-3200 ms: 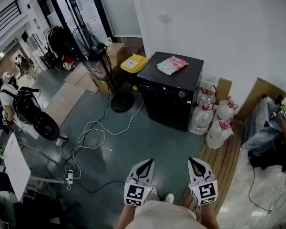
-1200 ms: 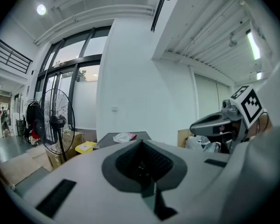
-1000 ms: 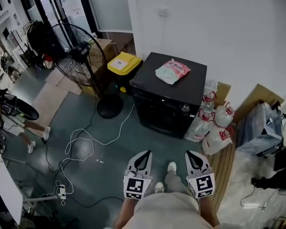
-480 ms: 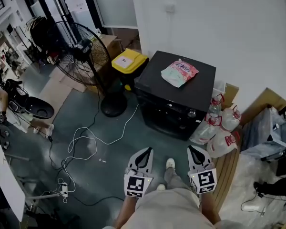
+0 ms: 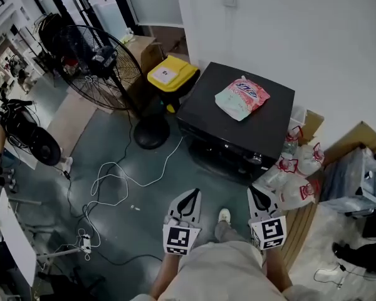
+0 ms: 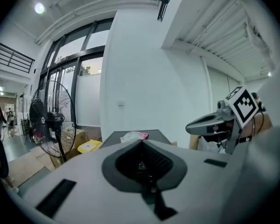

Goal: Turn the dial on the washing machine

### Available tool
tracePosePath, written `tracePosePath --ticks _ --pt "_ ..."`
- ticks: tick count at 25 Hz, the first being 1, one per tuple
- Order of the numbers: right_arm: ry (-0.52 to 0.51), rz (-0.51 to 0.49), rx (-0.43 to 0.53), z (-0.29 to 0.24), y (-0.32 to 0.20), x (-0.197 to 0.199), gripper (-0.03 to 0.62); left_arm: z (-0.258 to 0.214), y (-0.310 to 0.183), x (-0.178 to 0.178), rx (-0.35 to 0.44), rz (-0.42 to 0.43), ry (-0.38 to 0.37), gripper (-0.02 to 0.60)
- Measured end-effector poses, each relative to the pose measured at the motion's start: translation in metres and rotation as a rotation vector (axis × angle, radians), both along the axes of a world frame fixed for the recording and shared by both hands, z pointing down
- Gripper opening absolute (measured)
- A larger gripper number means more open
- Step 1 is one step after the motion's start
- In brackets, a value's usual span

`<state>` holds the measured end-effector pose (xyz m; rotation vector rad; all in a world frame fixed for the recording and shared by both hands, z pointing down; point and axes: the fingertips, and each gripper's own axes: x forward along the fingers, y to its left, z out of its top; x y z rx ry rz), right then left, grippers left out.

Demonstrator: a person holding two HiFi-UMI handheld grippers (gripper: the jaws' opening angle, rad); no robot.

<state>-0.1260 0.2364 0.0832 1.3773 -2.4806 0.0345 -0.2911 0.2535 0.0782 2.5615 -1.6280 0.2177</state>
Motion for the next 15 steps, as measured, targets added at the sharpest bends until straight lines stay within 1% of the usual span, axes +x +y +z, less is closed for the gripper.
tracePosePath --ticks 9,15 --pt "0.004 -0.057 -0.036 0.010 -0.077 -0.003 0.008 0.007 -0.070 0.009 -0.035 -0.030 -0.002 0.012" --pt "0.007 -0.062 -0.083 0.023 -0.113 0.004 0.008 0.014 -0.108 0.014 -0.056 -0.040 0.006 0.012"
